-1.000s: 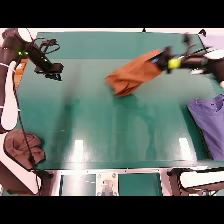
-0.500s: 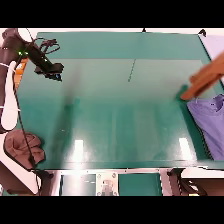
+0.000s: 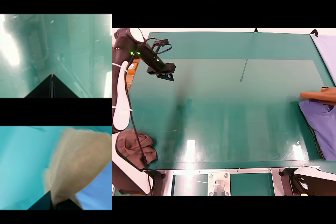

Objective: Fold the shirts.

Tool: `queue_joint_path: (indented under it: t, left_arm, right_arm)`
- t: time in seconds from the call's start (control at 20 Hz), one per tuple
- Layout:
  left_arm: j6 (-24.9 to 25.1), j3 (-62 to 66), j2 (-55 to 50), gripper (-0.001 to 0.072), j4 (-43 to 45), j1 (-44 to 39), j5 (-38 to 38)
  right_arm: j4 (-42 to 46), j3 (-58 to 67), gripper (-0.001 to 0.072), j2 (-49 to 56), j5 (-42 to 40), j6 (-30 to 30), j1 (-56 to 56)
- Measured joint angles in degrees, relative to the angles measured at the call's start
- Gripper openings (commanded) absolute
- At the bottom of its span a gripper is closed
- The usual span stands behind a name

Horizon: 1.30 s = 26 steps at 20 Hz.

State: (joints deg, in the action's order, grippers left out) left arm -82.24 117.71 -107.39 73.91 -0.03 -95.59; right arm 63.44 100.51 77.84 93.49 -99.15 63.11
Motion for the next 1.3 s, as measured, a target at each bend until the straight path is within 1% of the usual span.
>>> queue_joint_path:
  t: [0.15, 0.25, 0.35, 0.4, 0.5, 0.55, 0.65, 0.7, 0.75, 0.8, 0.9, 1.0, 1.1, 1.2, 1.3]
  left_arm:
    - [0.0, 0.0, 0.0, 0.0022, -1.07, 0.0, -0.04]
    - [0.0, 0.0, 0.0, 0.0022, -1.57, 0.0, -0.48]
    - [0.04, 0.0, 0.0, 0.0022, -1.95, 0.0, -0.68]
    - [0.04, 0.0, 0.0, 0.0022, -2.01, 0.0, -0.74]
    - [0.09, 0.0, 0.0, 0.0022, -2.19, 0.0, -0.94]
    - [0.11, 0.0, 0.0, 0.0022, -2.25, 0.0, -0.98]
    - [0.17, 0.0, 0.0, 0.0022, -2.29, 0.0, -0.96]
    - [0.2, 0.0, 0.0, 0.0021, -2.34, 0.0, -0.96]
    - [0.28, 0.0, 0.04, 0.0021, -2.34, 0.0, -0.96]
    - [0.48, 0.0, 0.2, 0.002, -2.34, 0.0, -0.98]
    - [0.81, -0.28, 1.27, 0.002, -2.43, 0.0, -1.14]
    - [0.94, -2.38, 4.15, 0.002, -2.78, 0.0, -1.11]
    - [0.9, -7.13, 8.98, 0.002, -3.56, 0.0, -0.13]
    - [0.63, -14.82, 15.67, 0.0021, -4.26, -0.02, 1.53]
    - [0.0, -24.96, 24.15, 0.002, -4.96, -0.46, 3.96]
  right_arm:
    - [12.63, -7.89, 0.0017, -3.65, 4.44, -2.49, 0.81]
    - [20.26, -14.6, 0.0017, -5.81, 6.03, -4.0, 1.07]
    - [25.83, -21.62, 0.0018, -7.08, 6.32, -5.22, 1.25]
    - [27.76, -24.94, 0.0052, -7.45, 5.86, -5.64, 1.31]
    - [30.27, -31.85, 0.048, -7.89, 3.19, -6.21, 1.33]
    - [31.19, -34.6, 0.0489, -7.98, 2.4, -6.34, 1.36]
    - [32.02, -38.29, 0.0487, -7.82, 1.14, -6.62, 1.36]
    - [32.09, -38.84, 0.0431, -7.67, 1.05, -6.71, 1.36]
    - [31.45, -38.49, 0.0214, -7.52, 1.03, -6.78, 0.96]
    - [28.96, -37.2, 0.0049, -7.39, 0.76, -6.75, 0.04]
    - [22.53, -33.35, 0.0018, -7.28, -0.59, -5.11, -3.37]
    - [16.26, -29.99, 0.0017, -7.69, -2.58, -3.04, -8.61]
    - [11.5, -28.59, 0.0017, -9.27, -5.11, -0.7, -15.52]
    - [8.5, -30.67, 0.0017, -12.33, -8.11, 1.49, -23.69]
    - [7.08, -36.22, 0.0017, -16.5, -11.3, 3.06, -32.0]
